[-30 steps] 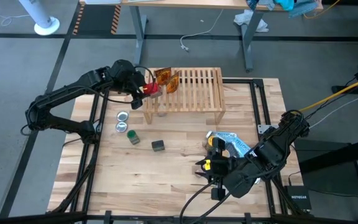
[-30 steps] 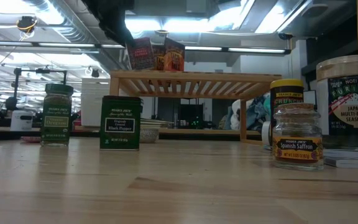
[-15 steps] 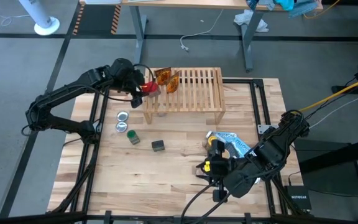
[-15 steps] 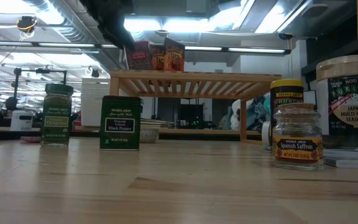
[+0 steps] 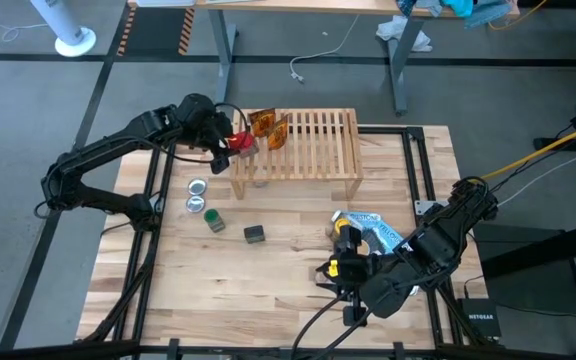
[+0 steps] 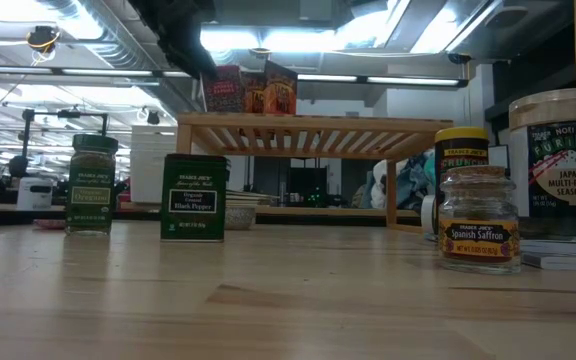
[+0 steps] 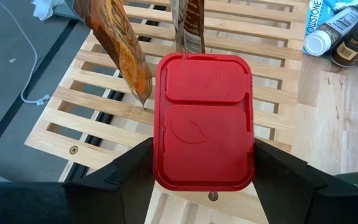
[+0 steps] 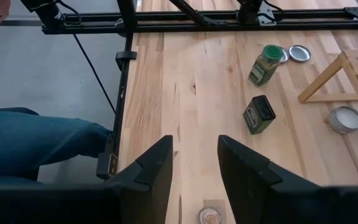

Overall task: Shelf spices
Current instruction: Put the red seasoning can on the shelf

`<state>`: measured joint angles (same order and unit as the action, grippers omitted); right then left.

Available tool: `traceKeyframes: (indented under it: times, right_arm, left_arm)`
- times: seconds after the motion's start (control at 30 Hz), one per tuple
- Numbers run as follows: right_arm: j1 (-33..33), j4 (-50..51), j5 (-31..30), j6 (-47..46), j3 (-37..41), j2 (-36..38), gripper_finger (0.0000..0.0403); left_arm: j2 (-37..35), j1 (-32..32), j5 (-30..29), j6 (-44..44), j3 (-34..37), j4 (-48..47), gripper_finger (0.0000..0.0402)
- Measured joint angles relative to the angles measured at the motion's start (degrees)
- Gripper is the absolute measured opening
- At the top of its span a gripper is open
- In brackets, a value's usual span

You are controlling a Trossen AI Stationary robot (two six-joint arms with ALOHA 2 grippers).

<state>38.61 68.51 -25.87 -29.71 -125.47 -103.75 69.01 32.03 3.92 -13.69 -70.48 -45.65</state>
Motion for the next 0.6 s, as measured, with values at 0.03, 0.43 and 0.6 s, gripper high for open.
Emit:
traceKeyframes:
  times: [0.03, 0.43, 0.6]
  right_arm:
    - [0.0, 0.0, 0.0, 0.0, 0.0, 0.0, 0.0134]
    - [0.0, 0.0, 0.0, 0.0, 0.0, 0.0, 0.0134]
    - [0.0, 0.0, 0.0, 0.0, 0.0, 0.0, 0.0134]
  left_arm:
    - [0.0, 0.0, 0.0, 0.0, 0.0, 0.0, 0.0229]
    - [0.0, 0.0, 0.6, 0.2, 0.0, 0.9, 0.023]
    - [0.1, 0.0, 2.3, 0.3, 0.0, 2.2, 0.023]
